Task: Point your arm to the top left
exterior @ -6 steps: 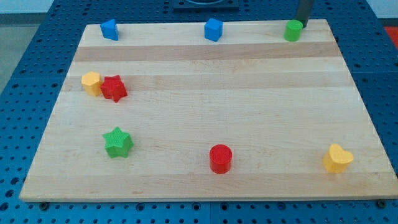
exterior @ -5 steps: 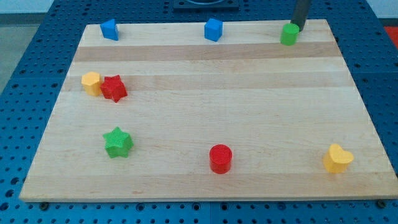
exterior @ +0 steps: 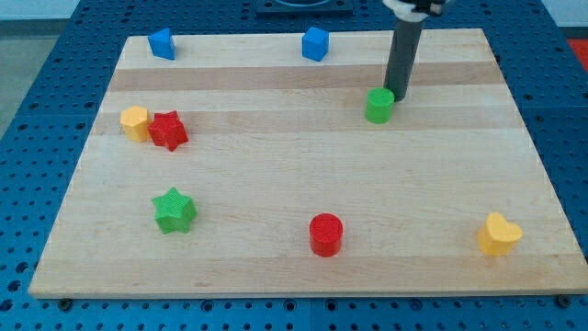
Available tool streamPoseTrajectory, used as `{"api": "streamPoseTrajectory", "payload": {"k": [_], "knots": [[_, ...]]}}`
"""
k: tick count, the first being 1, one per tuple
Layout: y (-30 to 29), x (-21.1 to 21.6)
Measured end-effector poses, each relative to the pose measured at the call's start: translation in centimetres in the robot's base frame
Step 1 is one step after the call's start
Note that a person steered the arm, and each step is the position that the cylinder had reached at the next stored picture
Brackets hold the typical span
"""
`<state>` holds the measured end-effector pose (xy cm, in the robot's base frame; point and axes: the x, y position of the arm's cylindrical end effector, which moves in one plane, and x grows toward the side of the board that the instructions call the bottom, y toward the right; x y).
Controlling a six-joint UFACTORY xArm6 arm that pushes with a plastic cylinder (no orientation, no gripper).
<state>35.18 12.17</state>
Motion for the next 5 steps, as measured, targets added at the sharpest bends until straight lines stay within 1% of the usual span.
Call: {"api": "streamPoseTrajectory", "payload": {"k": [3,5], "knots": [[-6.1,7.3],[-10.9,10.6]]}}
